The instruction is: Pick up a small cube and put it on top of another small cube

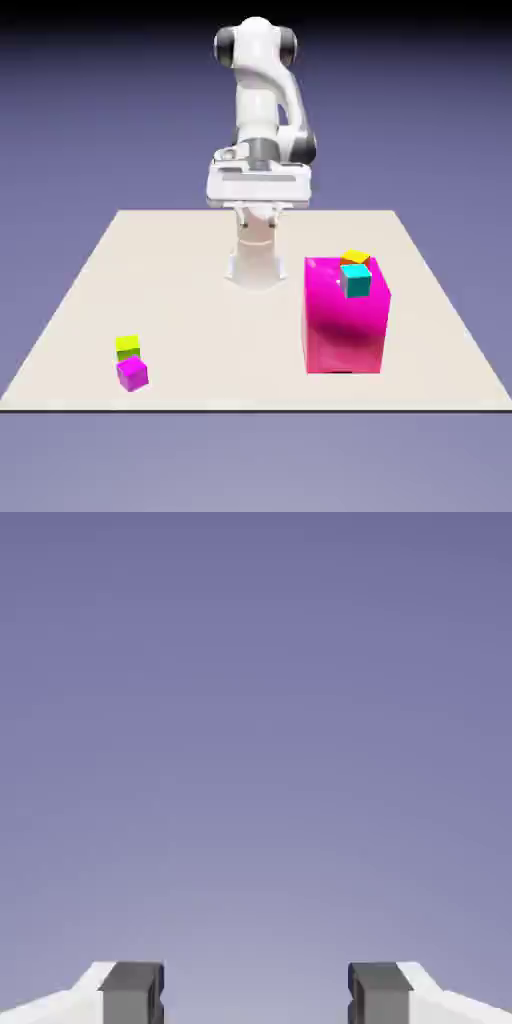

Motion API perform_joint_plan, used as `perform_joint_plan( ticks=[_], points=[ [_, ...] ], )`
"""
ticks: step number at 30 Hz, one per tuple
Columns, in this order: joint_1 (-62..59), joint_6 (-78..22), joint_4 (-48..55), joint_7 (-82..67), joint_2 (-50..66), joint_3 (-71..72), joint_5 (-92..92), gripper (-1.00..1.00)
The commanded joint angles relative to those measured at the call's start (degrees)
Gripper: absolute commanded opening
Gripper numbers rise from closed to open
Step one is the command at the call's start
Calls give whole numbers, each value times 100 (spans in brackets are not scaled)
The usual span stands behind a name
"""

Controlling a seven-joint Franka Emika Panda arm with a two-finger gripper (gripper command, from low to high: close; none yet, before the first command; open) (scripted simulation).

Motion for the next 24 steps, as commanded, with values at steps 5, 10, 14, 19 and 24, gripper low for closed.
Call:
perform_joint_plan(
  ticks=[5, 10, 14, 19, 24],
  points=[
    [302, -652, 655, -742, 1039, -602, -52, 0],
    [603, -1303, 1310, -1484, 2077, -1205, -104, 0],
    [844, -1824, 1834, -2078, 2907, -1687, -146, 0],
    [1146, -2475, 2489, -2820, 3946, -2289, -198, 0],
    [1447, -3127, 3144, -3562, 4984, -2891, -251, 0]
  ],
)
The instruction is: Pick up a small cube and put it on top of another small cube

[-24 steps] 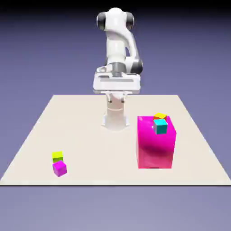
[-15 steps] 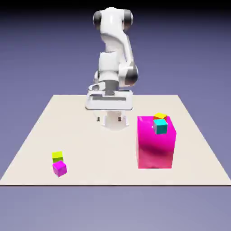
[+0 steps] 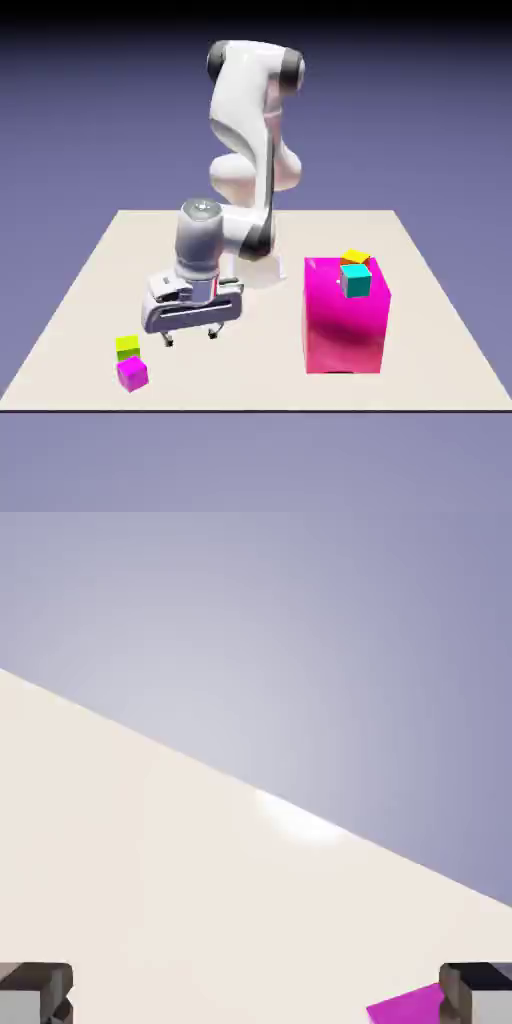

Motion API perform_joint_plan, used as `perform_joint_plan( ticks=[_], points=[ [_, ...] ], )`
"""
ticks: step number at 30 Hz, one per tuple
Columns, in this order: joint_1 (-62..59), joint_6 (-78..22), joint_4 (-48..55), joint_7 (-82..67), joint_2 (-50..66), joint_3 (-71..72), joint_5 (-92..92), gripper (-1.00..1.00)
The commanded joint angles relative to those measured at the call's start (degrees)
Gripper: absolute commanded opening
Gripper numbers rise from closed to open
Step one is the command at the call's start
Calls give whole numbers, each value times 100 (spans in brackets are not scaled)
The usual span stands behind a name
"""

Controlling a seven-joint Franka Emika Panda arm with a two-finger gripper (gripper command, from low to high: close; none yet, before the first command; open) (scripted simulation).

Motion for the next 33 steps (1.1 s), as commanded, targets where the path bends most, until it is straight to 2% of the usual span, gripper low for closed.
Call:
perform_joint_plan(
  ticks=[1, 12, 17, 18, 22, 28, 33],
  points=[
    [60, -130, 131, -149, 208, -121, -10, 0],
    [685, -1479, 1487, -1685, 2358, -1368, -119, 0],
    [260, -696, 1354, -1714, 2956, -1063, 67, 0],
    [260, -696, 1354, -1714, 2956, -1063, 67, -100],
    [665, -1443, 1481, -1687, 2386, -1354, -110, -100],
    [181, -2043, 2066, -2050, 2345, -224, -1435, -100],
    [83, -2655, 2230, -2012, 1827, 813, -2012, -100]
  ],
)
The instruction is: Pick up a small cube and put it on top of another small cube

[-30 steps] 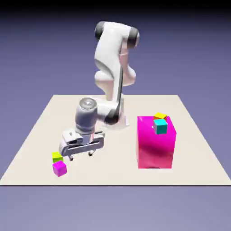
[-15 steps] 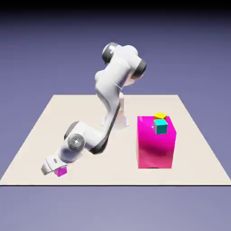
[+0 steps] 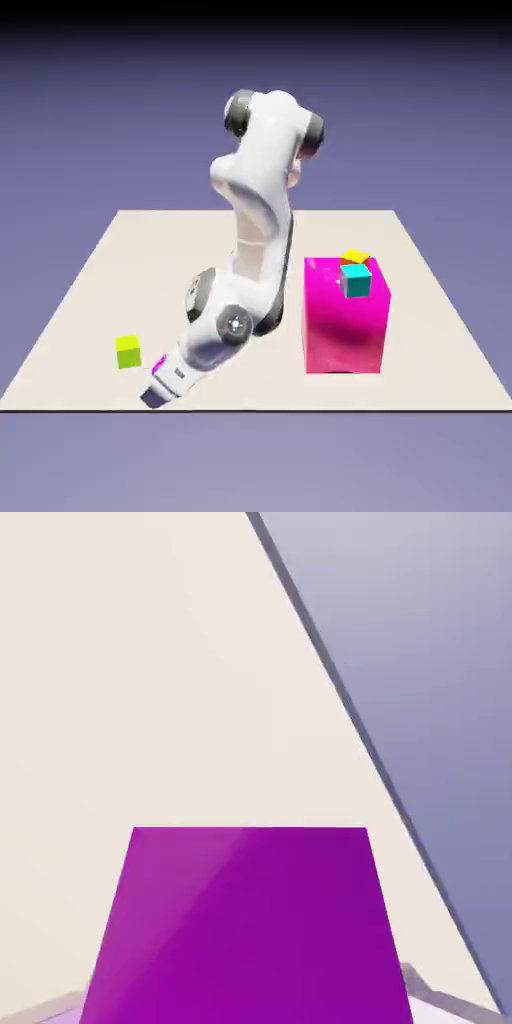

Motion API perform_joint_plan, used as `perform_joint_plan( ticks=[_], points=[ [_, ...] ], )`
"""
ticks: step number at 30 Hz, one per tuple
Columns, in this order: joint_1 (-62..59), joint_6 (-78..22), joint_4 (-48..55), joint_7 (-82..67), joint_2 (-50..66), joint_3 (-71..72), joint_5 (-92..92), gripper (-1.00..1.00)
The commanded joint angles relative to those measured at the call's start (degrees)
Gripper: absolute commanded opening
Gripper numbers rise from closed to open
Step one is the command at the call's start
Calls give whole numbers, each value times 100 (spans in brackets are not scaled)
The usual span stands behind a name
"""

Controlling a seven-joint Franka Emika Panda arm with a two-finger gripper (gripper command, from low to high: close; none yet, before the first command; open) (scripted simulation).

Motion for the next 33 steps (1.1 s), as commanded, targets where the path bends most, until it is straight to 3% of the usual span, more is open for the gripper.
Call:
perform_joint_plan(
  ticks=[1, 8, 23, 27, 32, 33],
  points=[
    [-18, -118, 29, 17, -108, 208, -119, -100],
    [-140, -981, 231, 106, -860, 1661, -885, -100],
    [262, -3048, -825, 2286, -3824, 4778, -269, -100],
    [330, -2997, -1077, 2603, -3941, 4656, 129, -100],
    [203, -2047, -2075, 2717, -4022, 4515, 21, -100],
    [203, -2047, -2075, 2717, -4022, 4515, 21, 100]
  ],
)
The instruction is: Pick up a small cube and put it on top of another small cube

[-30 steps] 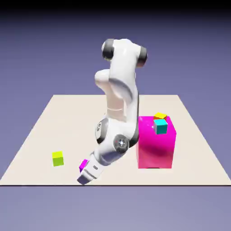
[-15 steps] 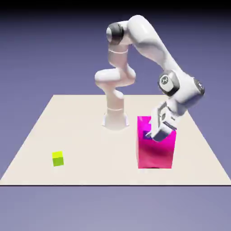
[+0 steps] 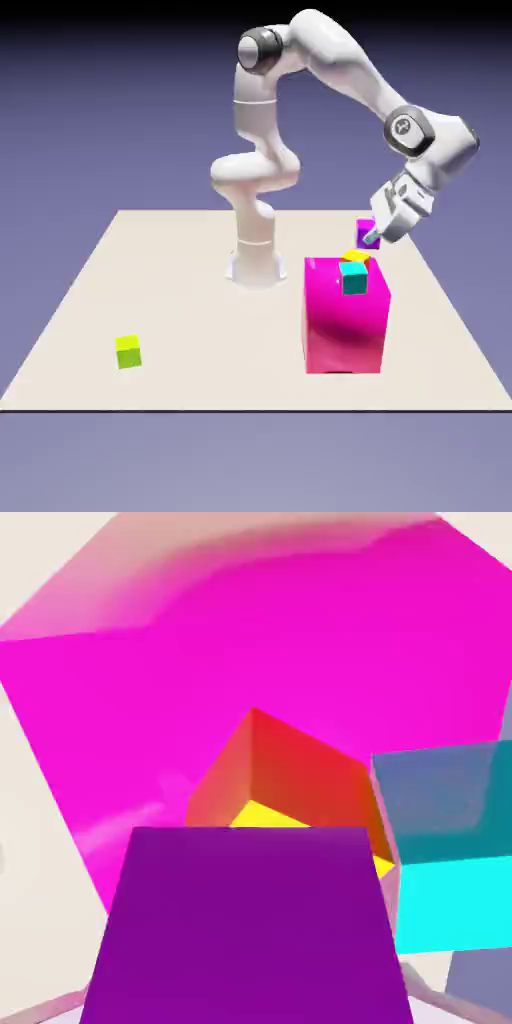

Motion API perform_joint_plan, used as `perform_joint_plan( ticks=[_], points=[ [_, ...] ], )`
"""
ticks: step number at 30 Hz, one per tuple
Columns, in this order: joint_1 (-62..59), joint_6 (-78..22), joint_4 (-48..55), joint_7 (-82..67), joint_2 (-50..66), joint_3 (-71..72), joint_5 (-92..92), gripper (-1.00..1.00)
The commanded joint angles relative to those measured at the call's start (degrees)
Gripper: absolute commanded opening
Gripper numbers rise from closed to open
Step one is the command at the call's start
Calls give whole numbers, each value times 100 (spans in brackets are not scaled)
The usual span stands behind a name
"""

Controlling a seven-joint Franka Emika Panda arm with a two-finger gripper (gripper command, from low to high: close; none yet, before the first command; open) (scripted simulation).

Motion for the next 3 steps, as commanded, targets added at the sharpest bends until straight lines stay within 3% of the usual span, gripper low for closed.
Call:
perform_joint_plan(
  ticks=[1, 3],
  points=[
    [39, 0, 0, 0, 0, 0, 0, 100],
    [92, -395, 415, -48, 34, 59, 45, 100]
  ],
)
